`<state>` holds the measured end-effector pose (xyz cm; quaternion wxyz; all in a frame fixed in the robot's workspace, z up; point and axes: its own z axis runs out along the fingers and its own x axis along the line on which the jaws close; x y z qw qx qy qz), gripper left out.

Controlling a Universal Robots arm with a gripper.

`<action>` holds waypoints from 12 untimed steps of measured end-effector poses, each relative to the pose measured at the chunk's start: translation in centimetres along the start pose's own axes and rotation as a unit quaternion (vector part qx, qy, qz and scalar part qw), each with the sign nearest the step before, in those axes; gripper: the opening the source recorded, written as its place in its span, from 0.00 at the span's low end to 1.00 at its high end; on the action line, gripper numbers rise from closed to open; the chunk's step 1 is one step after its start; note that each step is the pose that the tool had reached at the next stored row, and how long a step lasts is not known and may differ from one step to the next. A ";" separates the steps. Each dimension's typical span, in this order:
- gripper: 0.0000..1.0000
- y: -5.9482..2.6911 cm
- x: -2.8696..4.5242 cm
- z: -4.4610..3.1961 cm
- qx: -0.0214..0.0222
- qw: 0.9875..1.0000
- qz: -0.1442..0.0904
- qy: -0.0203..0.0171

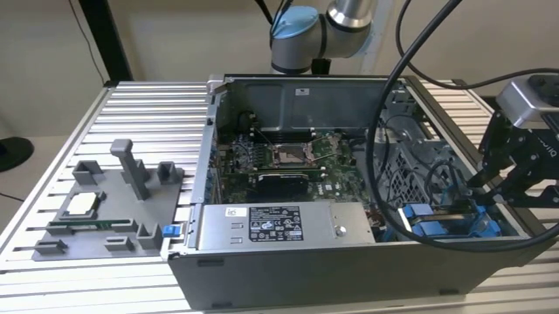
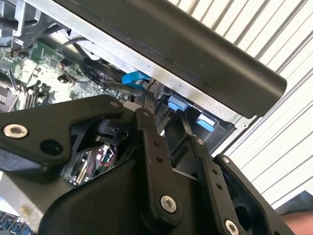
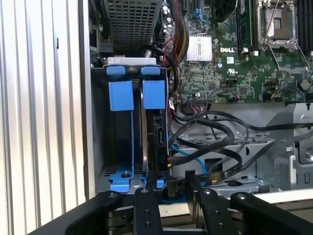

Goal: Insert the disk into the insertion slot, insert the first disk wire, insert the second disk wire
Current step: 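Insert the second disk wire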

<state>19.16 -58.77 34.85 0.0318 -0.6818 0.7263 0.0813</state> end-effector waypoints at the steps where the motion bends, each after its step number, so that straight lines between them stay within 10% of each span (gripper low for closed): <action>1: 1.00 -0.01 0.00 0.02 0.000 1.000 0.000 0.000; 12: 1.00 0.00 -0.04 0.12 0.003 1.000 0.007 -0.001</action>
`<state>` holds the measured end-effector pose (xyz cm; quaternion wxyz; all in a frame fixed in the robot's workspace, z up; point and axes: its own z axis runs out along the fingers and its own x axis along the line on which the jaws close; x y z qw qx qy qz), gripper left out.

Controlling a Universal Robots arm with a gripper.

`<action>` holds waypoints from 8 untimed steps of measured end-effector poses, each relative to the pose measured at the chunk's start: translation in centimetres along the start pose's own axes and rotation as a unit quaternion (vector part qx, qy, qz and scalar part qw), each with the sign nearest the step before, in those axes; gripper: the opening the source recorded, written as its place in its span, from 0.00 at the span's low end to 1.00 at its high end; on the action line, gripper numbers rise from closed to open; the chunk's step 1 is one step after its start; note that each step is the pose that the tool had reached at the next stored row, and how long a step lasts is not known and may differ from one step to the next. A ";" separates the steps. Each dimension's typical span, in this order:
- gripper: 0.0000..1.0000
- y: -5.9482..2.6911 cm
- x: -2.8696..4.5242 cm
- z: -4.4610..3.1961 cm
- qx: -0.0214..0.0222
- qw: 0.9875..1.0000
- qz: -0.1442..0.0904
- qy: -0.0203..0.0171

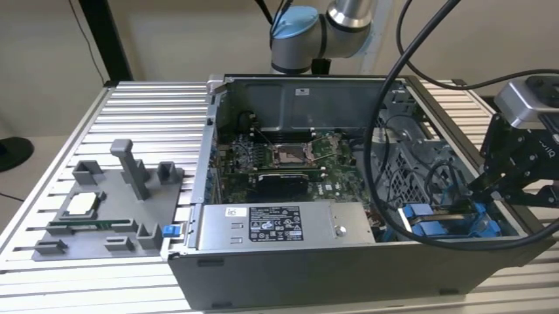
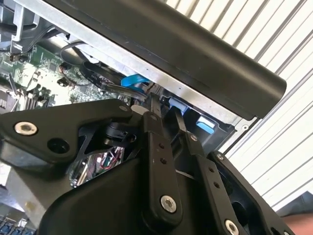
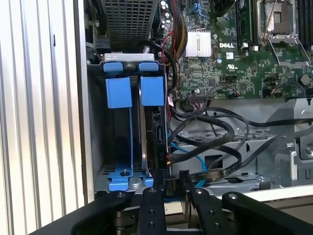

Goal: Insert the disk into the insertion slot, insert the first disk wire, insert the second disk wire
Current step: 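Insert the second disk wire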

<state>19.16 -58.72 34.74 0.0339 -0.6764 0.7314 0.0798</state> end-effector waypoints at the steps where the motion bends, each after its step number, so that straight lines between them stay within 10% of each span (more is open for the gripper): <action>1: 1.00 0.00 0.00 0.00 0.000 1.000 0.001 0.000; 8: 1.00 0.00 -0.01 0.00 0.001 1.000 0.005 -0.001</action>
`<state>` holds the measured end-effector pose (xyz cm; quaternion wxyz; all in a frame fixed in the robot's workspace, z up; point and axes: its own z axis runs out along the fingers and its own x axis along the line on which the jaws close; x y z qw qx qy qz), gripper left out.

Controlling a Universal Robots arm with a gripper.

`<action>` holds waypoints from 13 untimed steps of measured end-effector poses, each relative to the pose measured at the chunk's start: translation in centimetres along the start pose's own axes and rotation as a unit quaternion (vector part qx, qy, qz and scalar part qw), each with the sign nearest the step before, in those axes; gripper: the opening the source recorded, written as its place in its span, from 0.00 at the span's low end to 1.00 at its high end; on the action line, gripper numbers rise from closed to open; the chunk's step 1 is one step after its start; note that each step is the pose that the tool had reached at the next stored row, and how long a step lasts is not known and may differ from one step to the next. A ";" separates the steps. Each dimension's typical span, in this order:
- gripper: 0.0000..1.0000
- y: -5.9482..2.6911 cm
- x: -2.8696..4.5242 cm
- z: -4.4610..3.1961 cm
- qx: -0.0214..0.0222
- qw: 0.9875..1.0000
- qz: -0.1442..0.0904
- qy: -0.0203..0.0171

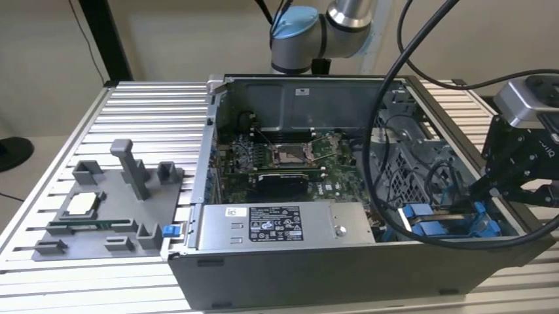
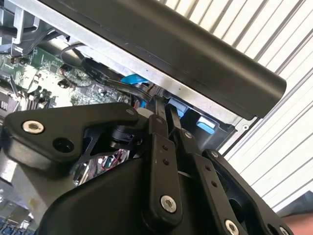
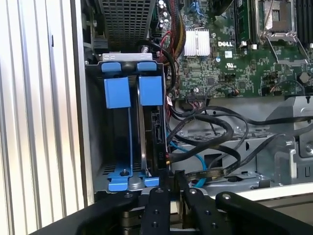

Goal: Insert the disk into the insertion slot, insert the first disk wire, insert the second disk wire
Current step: 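Insert the second disk wire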

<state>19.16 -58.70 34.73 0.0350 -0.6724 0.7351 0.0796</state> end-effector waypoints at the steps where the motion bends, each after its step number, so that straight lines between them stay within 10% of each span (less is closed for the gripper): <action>1: 1.00 0.00 0.00 0.00 0.000 1.000 0.001 0.000; 10: 1.00 -0.01 0.02 0.10 0.002 1.000 0.003 0.000; 11: 0.00 -0.01 0.02 0.11 0.002 1.000 0.004 0.000; 13: 0.00 -0.01 0.03 0.12 0.002 1.000 0.004 0.000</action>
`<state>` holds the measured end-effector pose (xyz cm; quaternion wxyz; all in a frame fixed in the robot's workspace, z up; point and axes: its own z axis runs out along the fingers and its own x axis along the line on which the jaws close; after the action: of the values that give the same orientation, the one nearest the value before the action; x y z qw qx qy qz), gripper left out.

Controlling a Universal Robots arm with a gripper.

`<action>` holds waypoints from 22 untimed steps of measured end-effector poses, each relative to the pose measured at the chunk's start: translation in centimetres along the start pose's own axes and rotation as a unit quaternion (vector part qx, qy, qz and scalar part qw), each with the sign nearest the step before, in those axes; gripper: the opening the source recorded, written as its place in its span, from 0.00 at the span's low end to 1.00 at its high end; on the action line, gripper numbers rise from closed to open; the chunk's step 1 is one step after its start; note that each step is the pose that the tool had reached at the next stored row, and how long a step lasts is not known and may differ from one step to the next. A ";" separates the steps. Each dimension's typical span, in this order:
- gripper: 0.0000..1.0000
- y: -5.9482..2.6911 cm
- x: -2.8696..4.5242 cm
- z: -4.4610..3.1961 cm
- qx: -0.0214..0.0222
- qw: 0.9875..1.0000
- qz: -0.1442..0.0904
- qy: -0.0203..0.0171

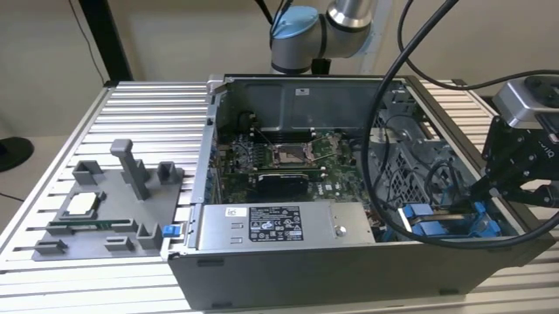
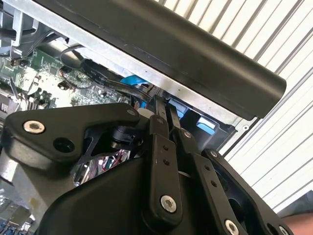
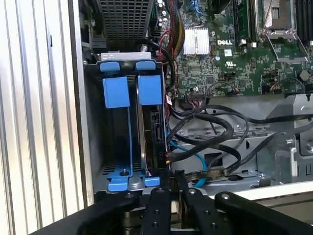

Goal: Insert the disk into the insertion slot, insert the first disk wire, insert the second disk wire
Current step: 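Insert the second disk wire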

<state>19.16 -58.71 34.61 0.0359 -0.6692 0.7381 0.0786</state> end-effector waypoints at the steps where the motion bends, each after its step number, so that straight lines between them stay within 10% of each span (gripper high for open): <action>1: 0.00 0.00 0.00 0.01 0.000 1.000 0.000 0.000; 22: 0.00 1.05 -0.84 -2.88 0.002 1.000 0.014 -0.001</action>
<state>18.35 -58.26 37.65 0.0372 -0.6587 0.7474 0.0782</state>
